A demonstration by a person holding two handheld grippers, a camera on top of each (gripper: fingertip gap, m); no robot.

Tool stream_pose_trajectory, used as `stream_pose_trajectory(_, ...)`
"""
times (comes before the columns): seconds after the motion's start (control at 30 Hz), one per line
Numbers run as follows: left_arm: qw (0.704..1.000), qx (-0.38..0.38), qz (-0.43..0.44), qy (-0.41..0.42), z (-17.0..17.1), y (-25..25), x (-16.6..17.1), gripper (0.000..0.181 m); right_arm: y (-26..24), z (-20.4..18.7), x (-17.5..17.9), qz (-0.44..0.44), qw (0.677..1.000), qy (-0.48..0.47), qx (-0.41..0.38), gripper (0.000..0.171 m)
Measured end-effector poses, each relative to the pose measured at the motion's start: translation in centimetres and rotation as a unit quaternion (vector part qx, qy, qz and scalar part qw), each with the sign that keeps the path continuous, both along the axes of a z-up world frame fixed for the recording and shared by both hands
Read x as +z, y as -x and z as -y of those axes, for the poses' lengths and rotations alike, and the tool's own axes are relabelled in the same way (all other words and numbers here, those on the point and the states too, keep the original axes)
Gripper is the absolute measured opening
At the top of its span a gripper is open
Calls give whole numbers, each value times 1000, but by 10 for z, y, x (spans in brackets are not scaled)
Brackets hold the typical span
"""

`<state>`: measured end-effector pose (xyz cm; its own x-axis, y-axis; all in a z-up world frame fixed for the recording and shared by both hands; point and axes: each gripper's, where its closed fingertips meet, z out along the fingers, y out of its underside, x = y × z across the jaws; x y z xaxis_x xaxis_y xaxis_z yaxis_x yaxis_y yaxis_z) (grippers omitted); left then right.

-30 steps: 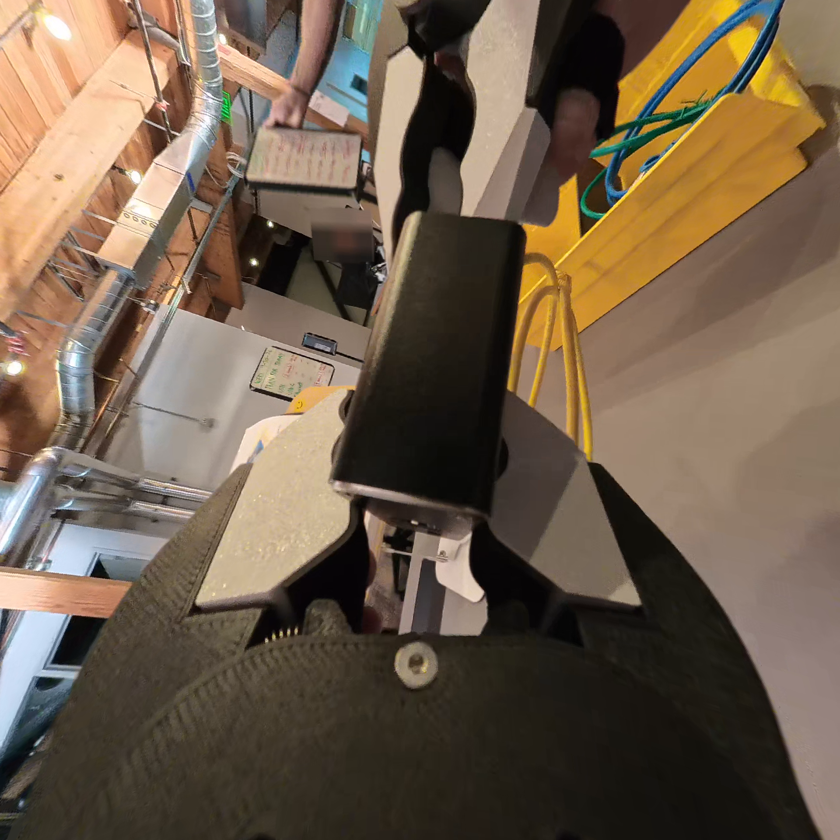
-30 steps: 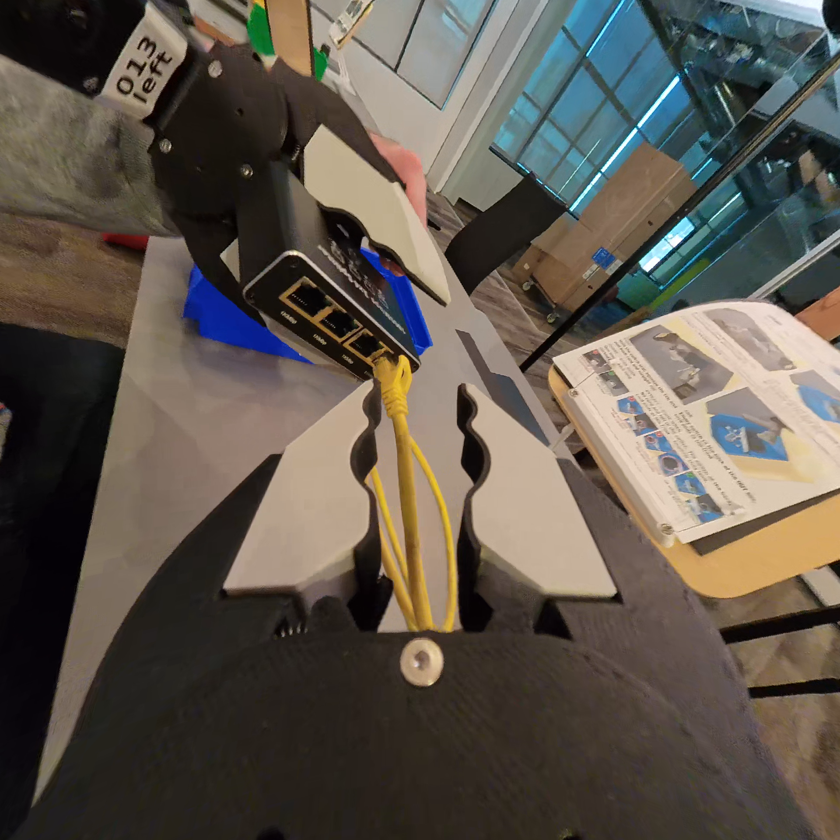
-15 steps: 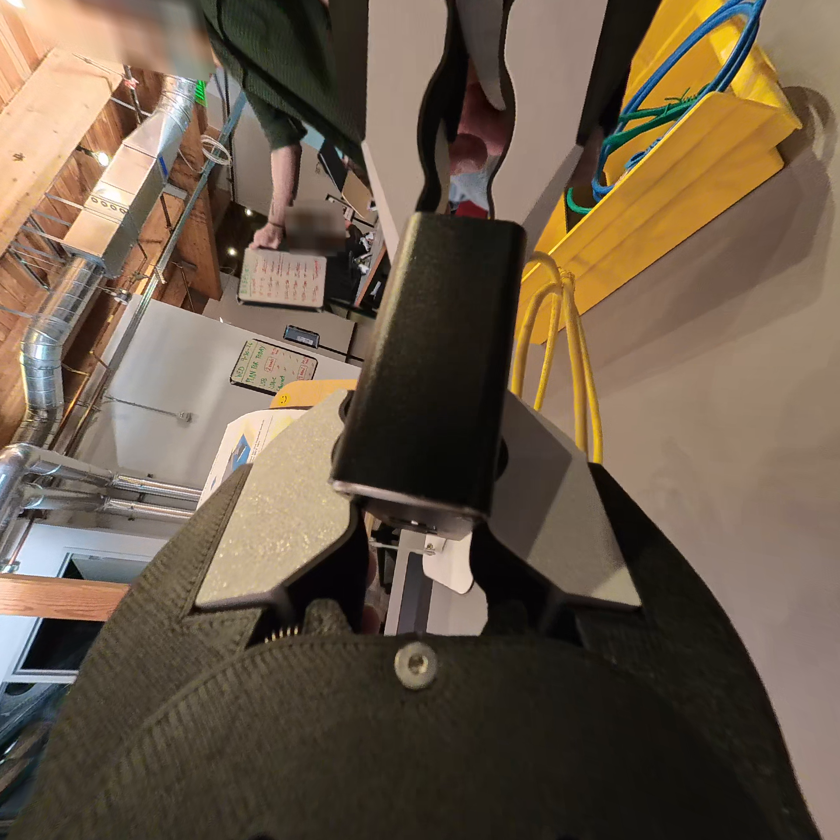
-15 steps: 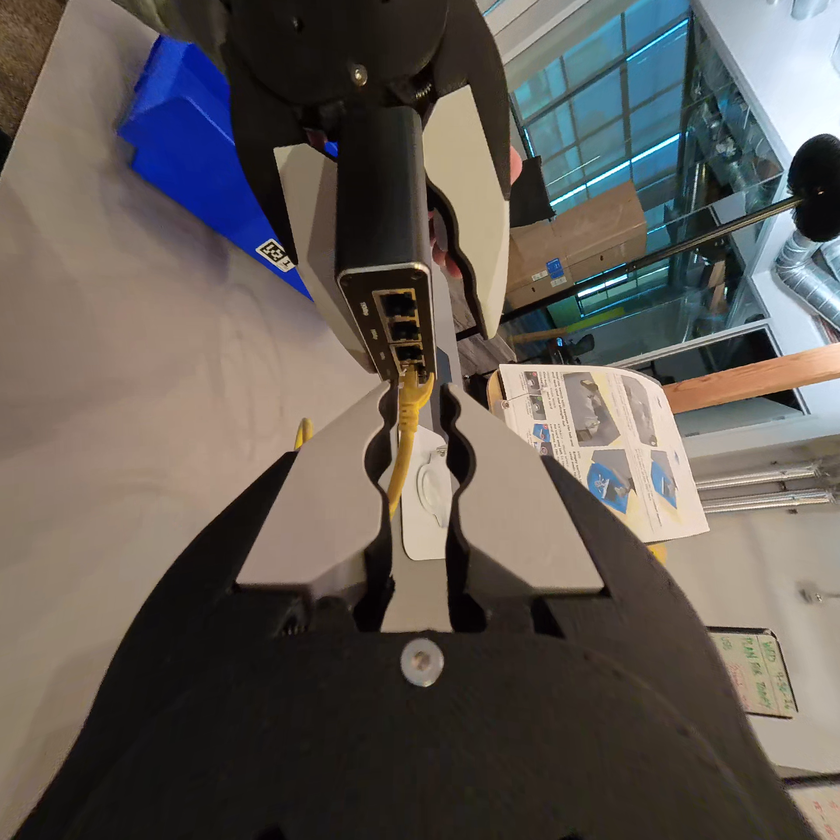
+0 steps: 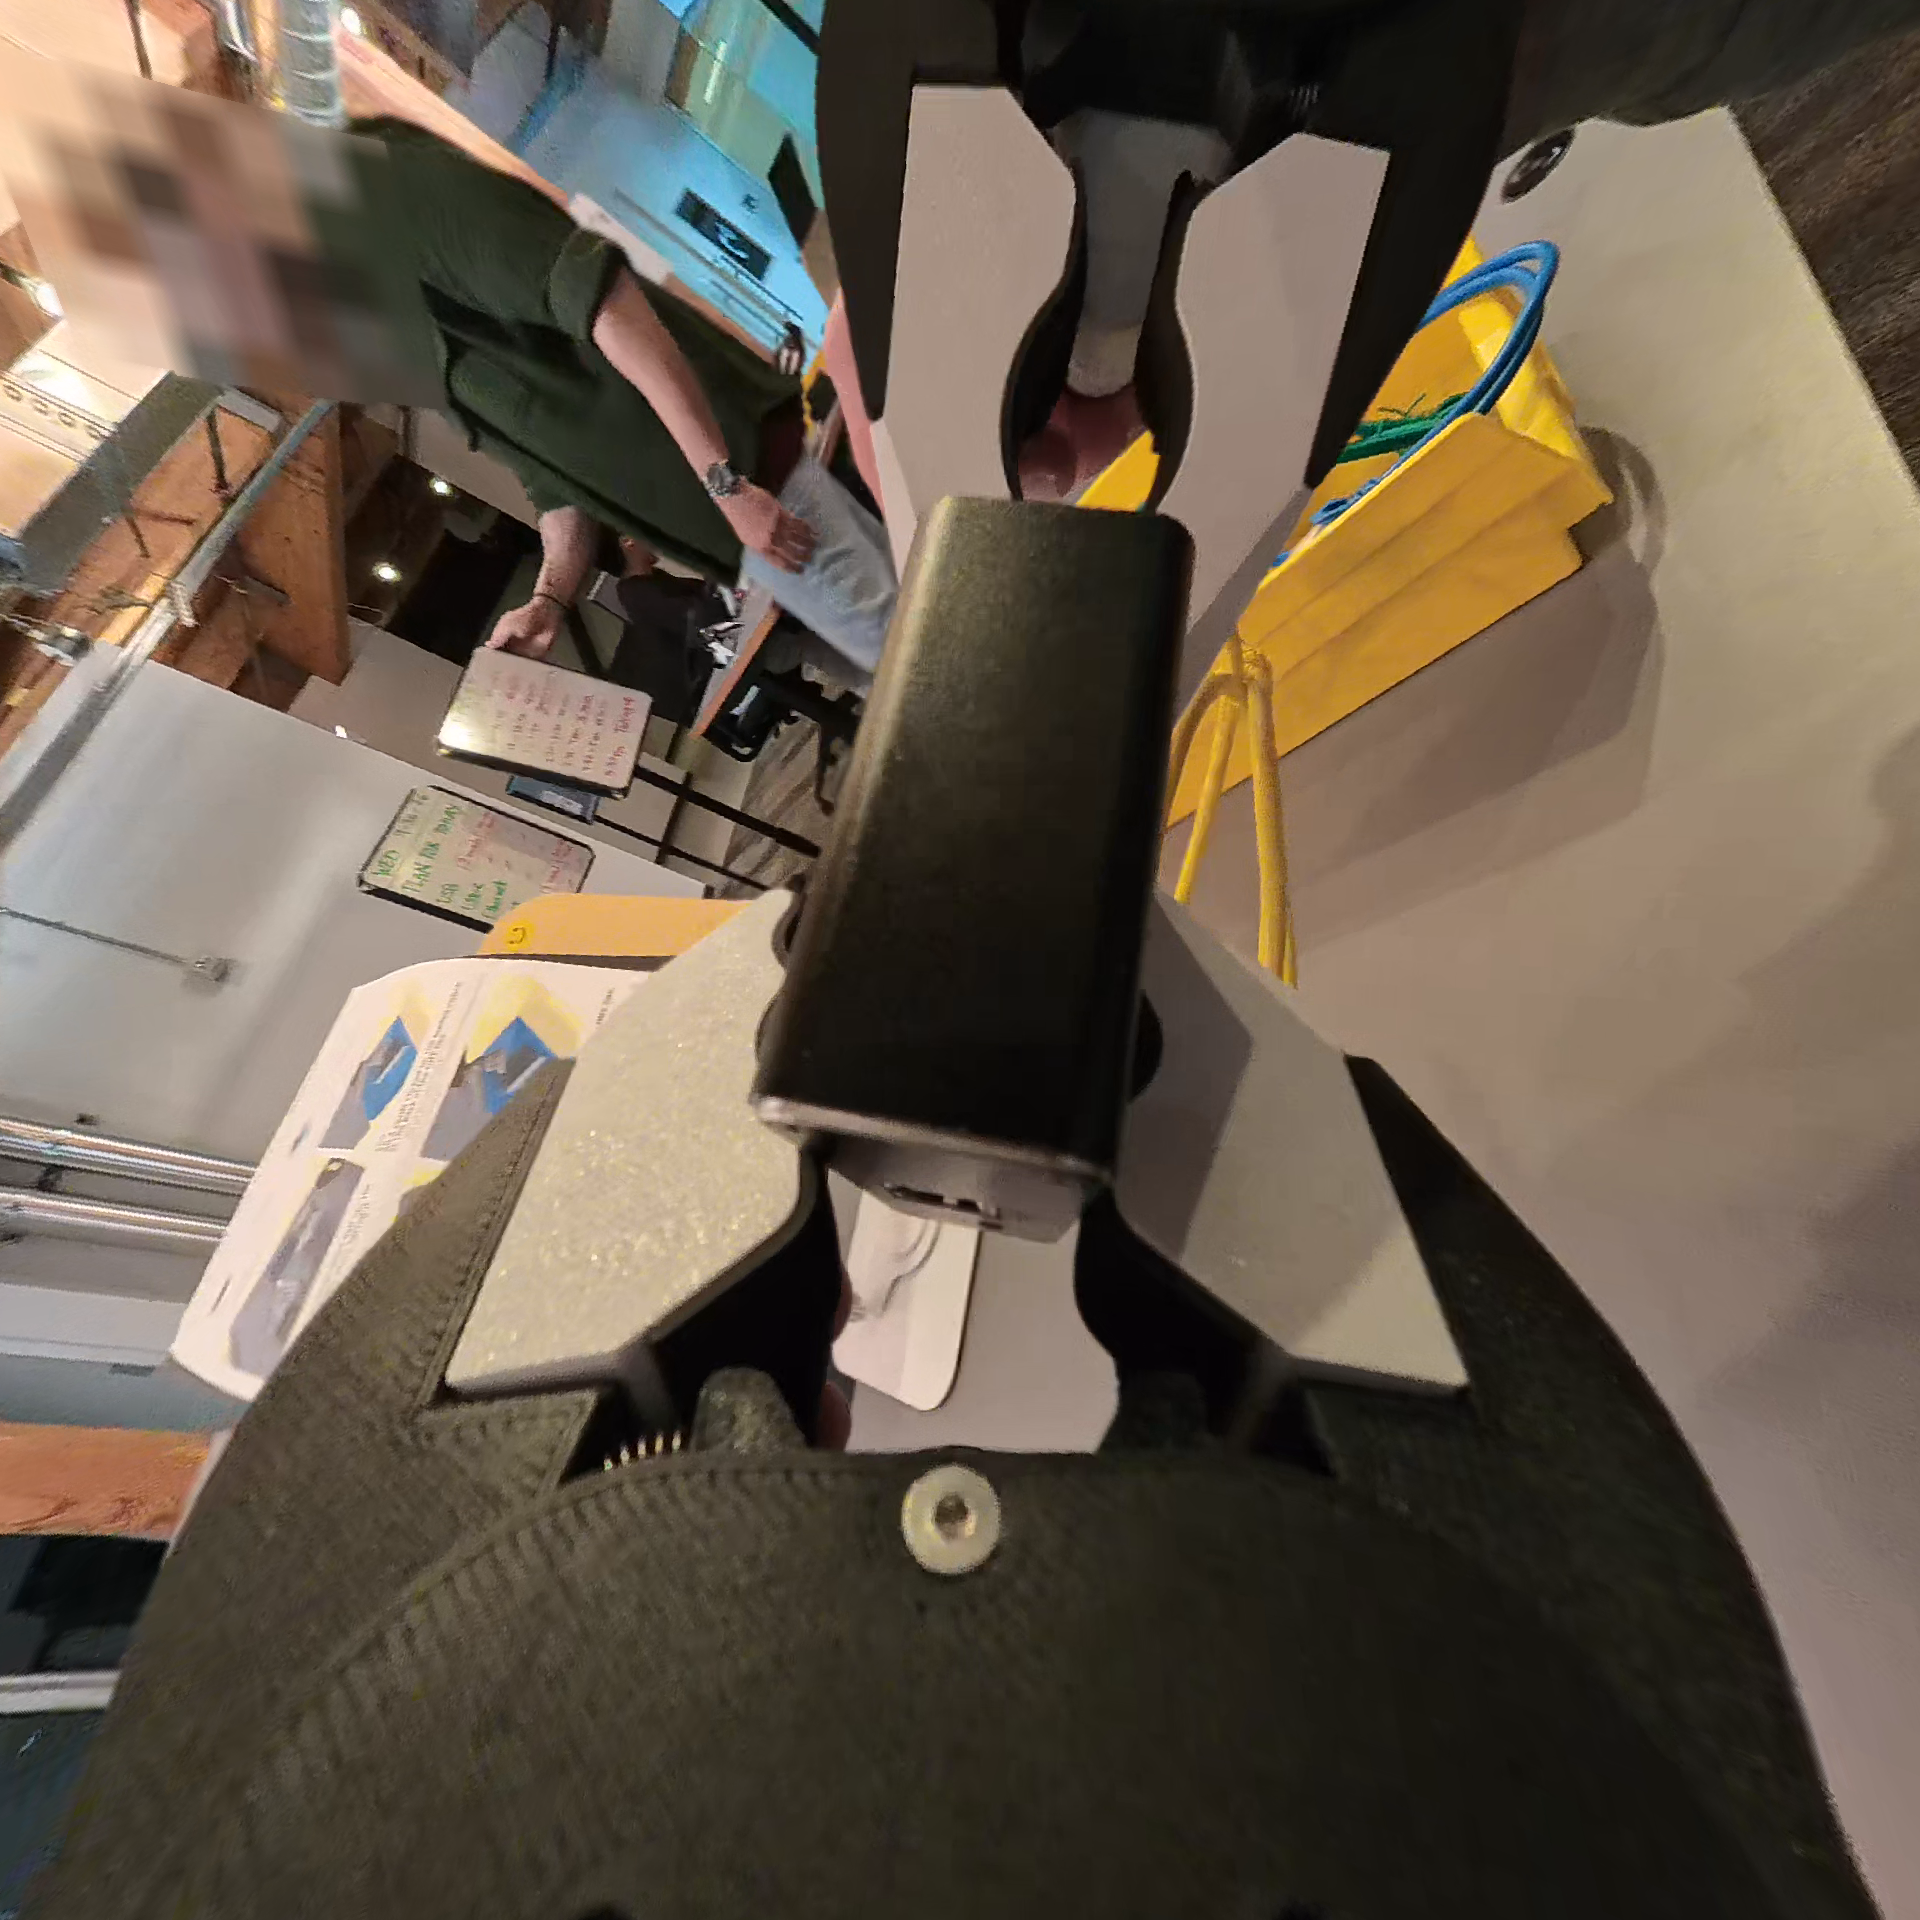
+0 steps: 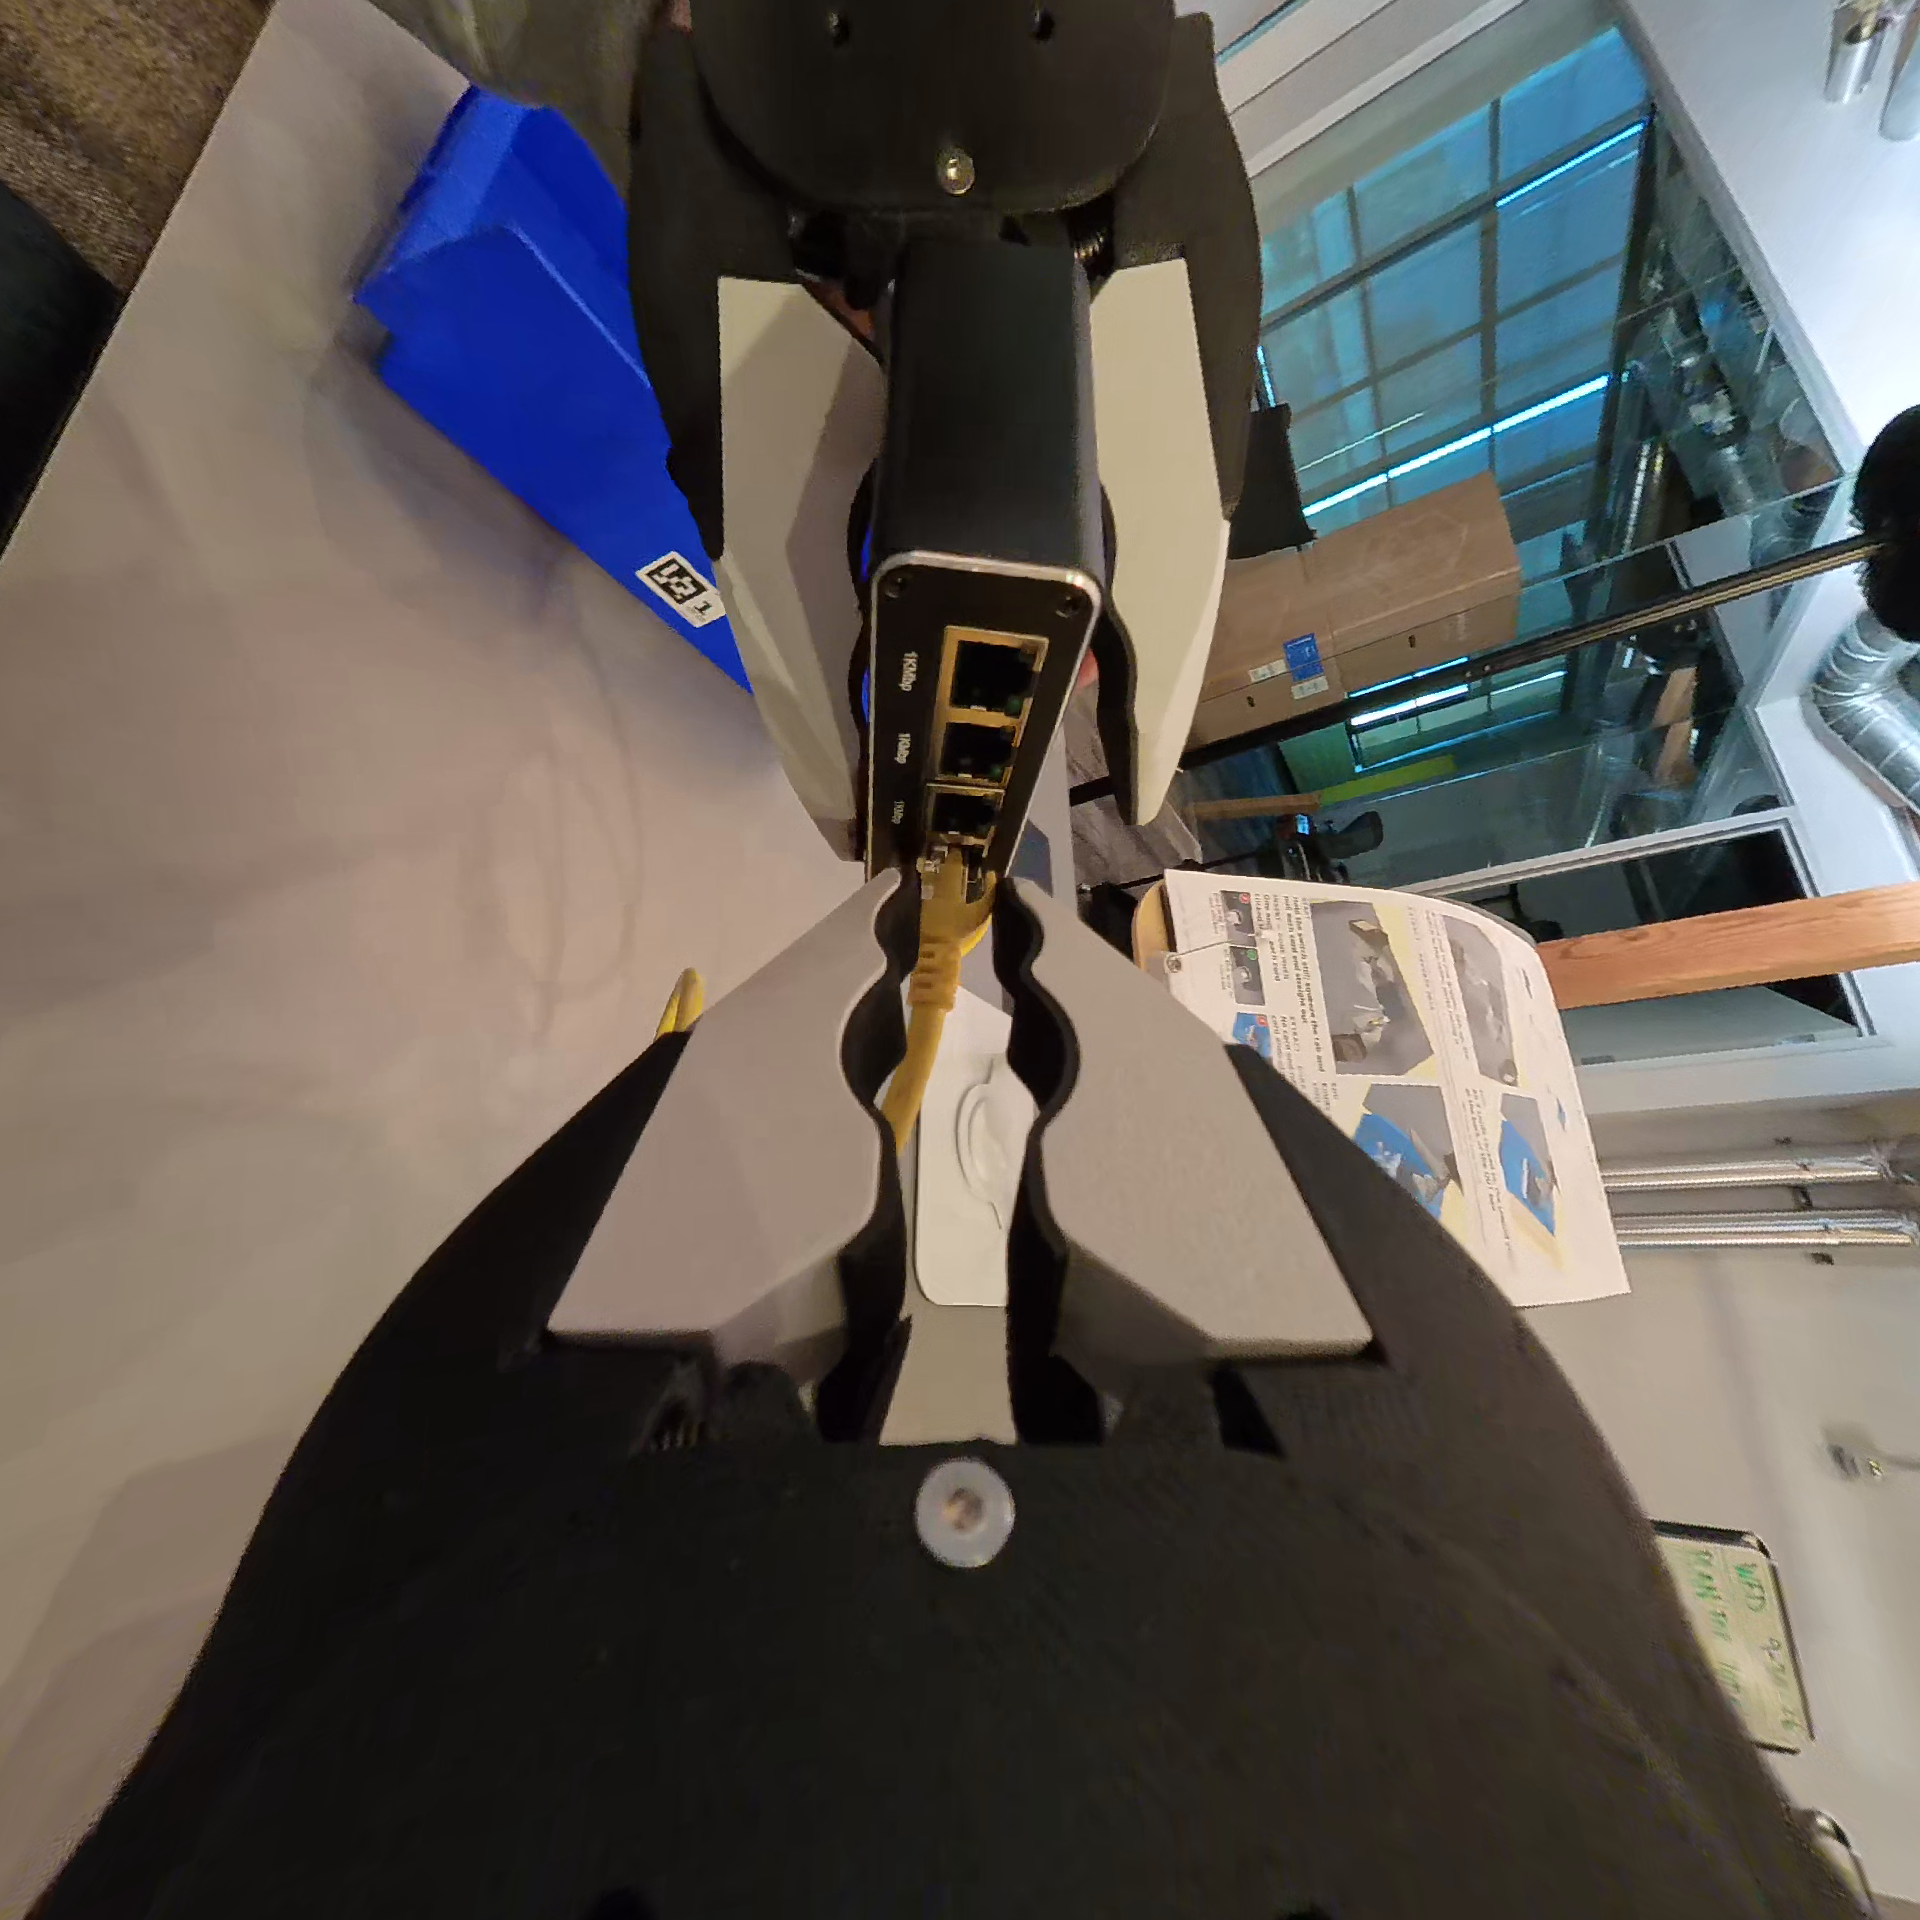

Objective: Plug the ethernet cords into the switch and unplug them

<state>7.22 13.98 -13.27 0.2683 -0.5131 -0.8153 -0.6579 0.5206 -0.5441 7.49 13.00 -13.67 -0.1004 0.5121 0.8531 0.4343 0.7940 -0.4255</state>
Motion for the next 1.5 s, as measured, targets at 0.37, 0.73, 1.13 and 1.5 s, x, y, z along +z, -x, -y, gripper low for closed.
stream_pose_trajectory(0.37,998,17,-46,41,-2,5,-14,76,0,-6,-4,17,1000,9,-25,10)
stream_pose_trajectory(0.73,989,82,-118,29,-1,0,-17,77,3,-17,-17,50,997,-3,-64,10)
stream_pose_trajectory(1.13,982,125,-140,30,-16,2,-28,56,-1,-26,-15,62,993,-53,-90,10)
stream_pose_trajectory(1.5,981,120,-148,33,-16,1,-25,56,1,-22,-14,64,995,-60,-52,11)
